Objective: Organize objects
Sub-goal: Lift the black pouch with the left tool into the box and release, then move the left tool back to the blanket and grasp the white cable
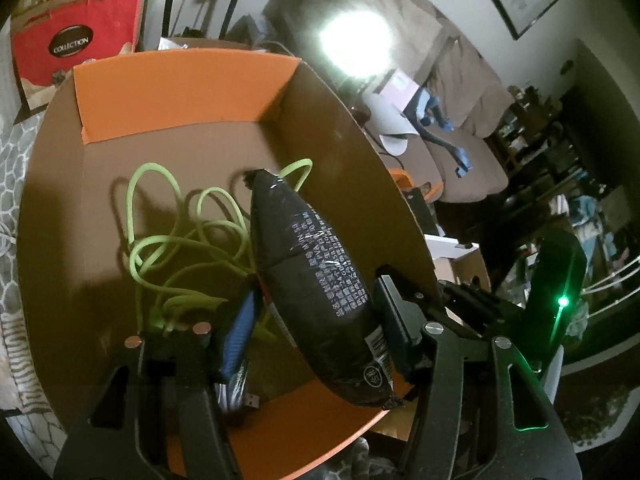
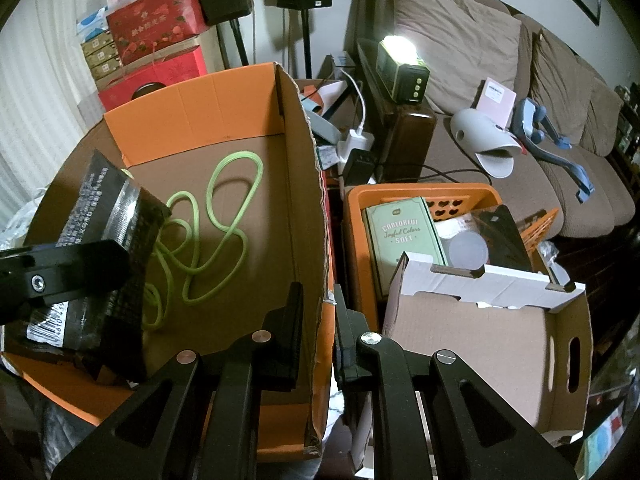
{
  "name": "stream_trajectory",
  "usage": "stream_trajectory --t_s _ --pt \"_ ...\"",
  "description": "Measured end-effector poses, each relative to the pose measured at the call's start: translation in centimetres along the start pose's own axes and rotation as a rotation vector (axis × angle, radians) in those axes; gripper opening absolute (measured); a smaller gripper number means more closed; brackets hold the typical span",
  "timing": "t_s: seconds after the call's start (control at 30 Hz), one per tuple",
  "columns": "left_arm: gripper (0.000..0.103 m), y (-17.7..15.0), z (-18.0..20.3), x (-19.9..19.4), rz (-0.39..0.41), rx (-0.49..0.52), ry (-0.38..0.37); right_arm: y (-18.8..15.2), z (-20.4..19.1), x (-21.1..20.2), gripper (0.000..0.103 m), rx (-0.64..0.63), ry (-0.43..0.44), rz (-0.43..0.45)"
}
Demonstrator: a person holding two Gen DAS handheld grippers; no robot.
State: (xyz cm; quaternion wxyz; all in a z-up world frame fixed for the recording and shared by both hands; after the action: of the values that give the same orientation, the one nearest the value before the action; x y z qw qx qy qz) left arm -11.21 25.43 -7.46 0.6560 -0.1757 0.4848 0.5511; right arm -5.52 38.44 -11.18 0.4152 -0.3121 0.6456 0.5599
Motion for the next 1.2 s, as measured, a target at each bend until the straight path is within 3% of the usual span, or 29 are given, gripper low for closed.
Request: stream_trajectory --t_s 0.13,0.6,0.77,1.0,1.2 --pt "0.067 0.1 -0.5 -0.8 0.018 -0.005 -0.004 0.0 0.0 0.0 0.011 0.002 0.001 0.001" --pt "0.067 -0.2 -4.1 -7.2 0.129 0.0 0.11 0.0 0.0 0.0 0.011 0.001 0.0 0.001" --pt "0.081 -0.4 -6.6 -9.6 0.198 -0.038 0.187 0.0 0.0 0.0 0.011 0.002 0.0 0.001" --pt "0.081 -0.7 -10.0 -12.0 0.234 -0.083 0.27 0.0 0.0 0.0 0.011 0.002 0.0 0.001" --pt "0.083 -1.1 -13.0 -14.0 0.252 -0.133 0.253 0.0 0.0 0.0 0.011 0.001 0.0 0.001"
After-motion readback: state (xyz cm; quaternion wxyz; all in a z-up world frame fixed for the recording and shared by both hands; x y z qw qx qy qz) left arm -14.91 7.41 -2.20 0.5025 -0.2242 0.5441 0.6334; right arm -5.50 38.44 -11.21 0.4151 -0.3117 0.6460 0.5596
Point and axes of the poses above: each gripper's, at about its wrist camera, not at the fingertips, and x roughly the way its jaws point, z to its right, y to its top, the point moved 4 cm from there along x, roughly the way its jaws point, and after that the axes turned 7 degrees about -z, right-handed, at the moved point
